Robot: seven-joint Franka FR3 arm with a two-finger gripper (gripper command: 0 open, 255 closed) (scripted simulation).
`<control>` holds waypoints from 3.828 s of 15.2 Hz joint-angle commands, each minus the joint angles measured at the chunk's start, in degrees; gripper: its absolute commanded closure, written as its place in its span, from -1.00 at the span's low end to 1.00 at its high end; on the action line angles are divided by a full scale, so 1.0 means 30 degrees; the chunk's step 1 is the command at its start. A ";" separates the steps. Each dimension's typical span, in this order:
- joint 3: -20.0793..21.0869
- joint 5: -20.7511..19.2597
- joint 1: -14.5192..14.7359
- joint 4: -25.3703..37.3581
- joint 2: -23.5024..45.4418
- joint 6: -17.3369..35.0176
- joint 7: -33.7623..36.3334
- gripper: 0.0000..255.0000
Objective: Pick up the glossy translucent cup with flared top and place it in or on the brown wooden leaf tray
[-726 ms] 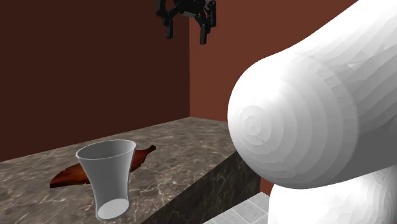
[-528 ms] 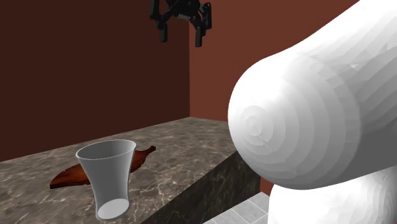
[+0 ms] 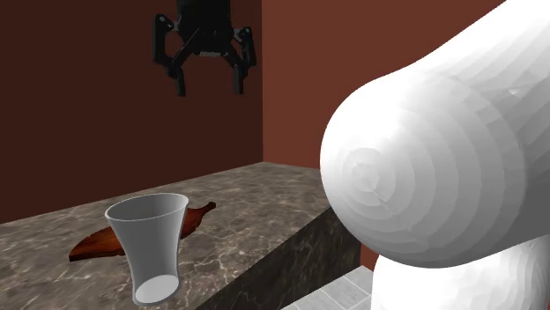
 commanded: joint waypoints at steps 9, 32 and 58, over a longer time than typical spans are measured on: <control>0.5558 0.1123 0.1037 -0.1494 0.2552 0.3282 0.4434 -1.00; 1.0029 0.0526 0.0272 -0.2676 0.6777 0.7780 0.8060 1.00; 0.8199 0.0644 0.0806 0.0160 0.4597 0.2948 0.6647 1.00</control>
